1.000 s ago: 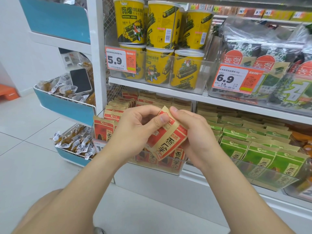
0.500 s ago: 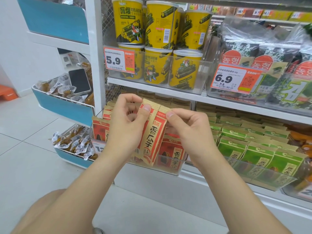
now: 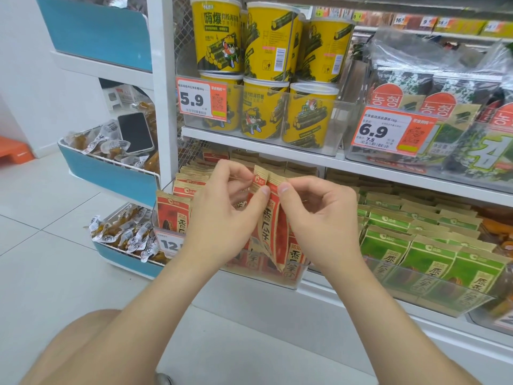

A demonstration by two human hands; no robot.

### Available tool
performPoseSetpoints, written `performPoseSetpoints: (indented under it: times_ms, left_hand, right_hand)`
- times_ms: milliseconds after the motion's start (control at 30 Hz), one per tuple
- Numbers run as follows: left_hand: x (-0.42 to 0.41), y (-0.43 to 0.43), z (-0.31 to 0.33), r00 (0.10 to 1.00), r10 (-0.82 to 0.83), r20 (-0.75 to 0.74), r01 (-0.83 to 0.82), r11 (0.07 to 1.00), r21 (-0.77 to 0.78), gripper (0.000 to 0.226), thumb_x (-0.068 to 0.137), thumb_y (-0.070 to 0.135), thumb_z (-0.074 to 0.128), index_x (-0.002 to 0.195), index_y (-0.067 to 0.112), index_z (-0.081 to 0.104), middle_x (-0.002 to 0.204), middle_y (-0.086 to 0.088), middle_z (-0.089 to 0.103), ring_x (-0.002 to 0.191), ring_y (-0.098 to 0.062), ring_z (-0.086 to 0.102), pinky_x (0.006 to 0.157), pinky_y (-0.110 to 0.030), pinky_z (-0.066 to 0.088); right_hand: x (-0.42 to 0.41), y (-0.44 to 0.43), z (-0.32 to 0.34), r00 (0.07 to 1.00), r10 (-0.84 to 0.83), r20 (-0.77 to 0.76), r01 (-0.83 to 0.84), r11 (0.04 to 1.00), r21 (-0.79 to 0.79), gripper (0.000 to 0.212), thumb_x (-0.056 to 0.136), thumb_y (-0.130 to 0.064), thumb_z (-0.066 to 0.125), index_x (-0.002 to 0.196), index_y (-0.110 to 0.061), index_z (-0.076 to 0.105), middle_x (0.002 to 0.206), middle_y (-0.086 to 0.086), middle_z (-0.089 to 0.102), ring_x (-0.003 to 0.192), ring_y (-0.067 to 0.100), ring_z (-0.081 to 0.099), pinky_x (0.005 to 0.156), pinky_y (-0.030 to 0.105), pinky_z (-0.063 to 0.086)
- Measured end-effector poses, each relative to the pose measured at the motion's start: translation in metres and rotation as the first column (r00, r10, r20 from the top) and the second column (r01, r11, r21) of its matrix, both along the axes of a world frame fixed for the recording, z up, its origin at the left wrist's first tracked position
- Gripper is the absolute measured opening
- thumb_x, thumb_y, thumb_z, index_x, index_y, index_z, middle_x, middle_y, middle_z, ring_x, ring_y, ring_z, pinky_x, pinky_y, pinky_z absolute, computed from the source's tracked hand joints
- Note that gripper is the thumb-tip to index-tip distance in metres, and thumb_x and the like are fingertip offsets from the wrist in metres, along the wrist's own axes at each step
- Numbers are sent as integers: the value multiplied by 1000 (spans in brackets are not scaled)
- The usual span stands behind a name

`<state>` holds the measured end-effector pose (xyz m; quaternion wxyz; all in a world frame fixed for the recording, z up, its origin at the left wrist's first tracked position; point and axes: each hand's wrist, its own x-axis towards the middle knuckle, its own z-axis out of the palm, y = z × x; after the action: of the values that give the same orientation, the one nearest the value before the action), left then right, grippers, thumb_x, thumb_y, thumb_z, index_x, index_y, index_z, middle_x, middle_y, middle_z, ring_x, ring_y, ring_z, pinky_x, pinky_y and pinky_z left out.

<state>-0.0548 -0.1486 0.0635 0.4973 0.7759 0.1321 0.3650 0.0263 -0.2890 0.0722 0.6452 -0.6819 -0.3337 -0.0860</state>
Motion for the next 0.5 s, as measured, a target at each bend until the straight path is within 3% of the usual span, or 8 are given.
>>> performPoseSetpoints:
  times_ms: [133, 267, 500]
  left_hand:
    - [5, -3, -2, 1000, -17, -16, 17, 1000, 8, 5, 102, 20, 72, 97, 19, 71, 88, 7, 80, 86, -7, 77, 77, -39, 65]
    - [8, 4, -3, 998, -54, -15, 52, 989, -139, 7, 102, 18, 73, 96, 18, 77, 83, 3, 81, 79, -9, 76, 82, -39, 64]
    - [7, 4, -4, 995, -98, -10, 95, 984, -154, 6, 102, 17, 74, 99, 19, 79, 87, 3, 82, 80, -10, 77, 82, -38, 64]
  right_hand:
    - [-6, 5, -4, 994, -34, 103, 39, 998, -49, 13, 96, -15, 78, 90, -26, 81, 76, -15, 78, 69, 5, 74, 67, 18, 55]
    - [-1, 6, -5, 986, -72, 152, 82, 995, -62, 23, 101, -16, 71, 89, -35, 78, 77, -17, 76, 67, 9, 72, 63, 30, 58]
    - [2, 4, -8, 986, -95, 134, 103, 993, -57, 16, 101, -23, 70, 91, -25, 82, 74, -14, 76, 65, 14, 72, 66, 41, 60]
